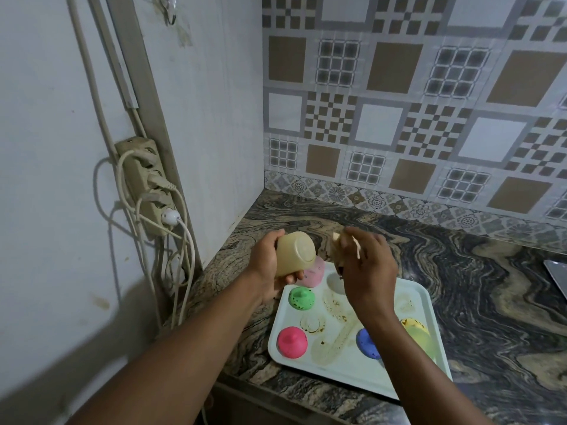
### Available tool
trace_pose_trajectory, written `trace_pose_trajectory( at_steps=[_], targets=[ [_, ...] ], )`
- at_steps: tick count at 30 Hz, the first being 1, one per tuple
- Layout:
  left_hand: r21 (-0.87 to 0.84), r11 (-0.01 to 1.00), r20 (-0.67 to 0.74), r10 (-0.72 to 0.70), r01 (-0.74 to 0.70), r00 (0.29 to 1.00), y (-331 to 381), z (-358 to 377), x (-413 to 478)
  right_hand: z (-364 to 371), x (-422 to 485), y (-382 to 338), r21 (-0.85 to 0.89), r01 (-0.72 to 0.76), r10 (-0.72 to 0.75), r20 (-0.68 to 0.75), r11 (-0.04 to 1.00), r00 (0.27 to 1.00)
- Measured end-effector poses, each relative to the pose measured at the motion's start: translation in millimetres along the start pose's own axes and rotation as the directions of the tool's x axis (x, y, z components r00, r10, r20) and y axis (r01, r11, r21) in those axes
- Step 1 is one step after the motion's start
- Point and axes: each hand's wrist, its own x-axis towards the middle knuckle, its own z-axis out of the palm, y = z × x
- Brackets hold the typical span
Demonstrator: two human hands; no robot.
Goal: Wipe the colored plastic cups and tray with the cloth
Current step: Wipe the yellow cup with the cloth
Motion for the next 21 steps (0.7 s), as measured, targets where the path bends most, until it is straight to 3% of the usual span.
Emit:
trace_pose_trajectory(
  at_steps=[4,9,11,13,15,18,21],
  targets=[
    [0.042,0.998,-0.01,0.04,-0.04,0.999,5,6,2,10,-12,-14,0.024,0.218,-0.219,0.115,0.976,0.969],
    [0.061,0.992,-0.117,0.114,-0.108,0.987,13,-2,9,9,-34,-8,0.055,0.339,-0.34,0.285,0.939,0.896],
    [0.064,0.99,-0.107,0.129,-0.123,0.986,18,-5,11,6,-35,-15,0.107,0.251,-0.269,0.23,0.962,0.935],
    [0.088,0.987,-0.089,0.142,-0.134,0.986,20,-4,11,4,-21,-20,0.15,-0.023,0.015,0.048,0.988,0.999],
    [0.093,0.984,-0.077,0.16,-0.153,0.984,19,0,9,7,-6,-24,0.116,-0.204,0.204,0.009,0.972,0.979],
    [0.125,0.972,-0.134,0.216,-0.199,0.967,13,6,13,19,-7,-36,0.036,-0.149,0.143,0.124,0.988,0.982],
    [0.16,0.953,-0.233,0.291,-0.259,0.928,12,2,21,23,-19,-45,0.065,-0.149,0.132,0.217,0.987,0.967]
  ],
)
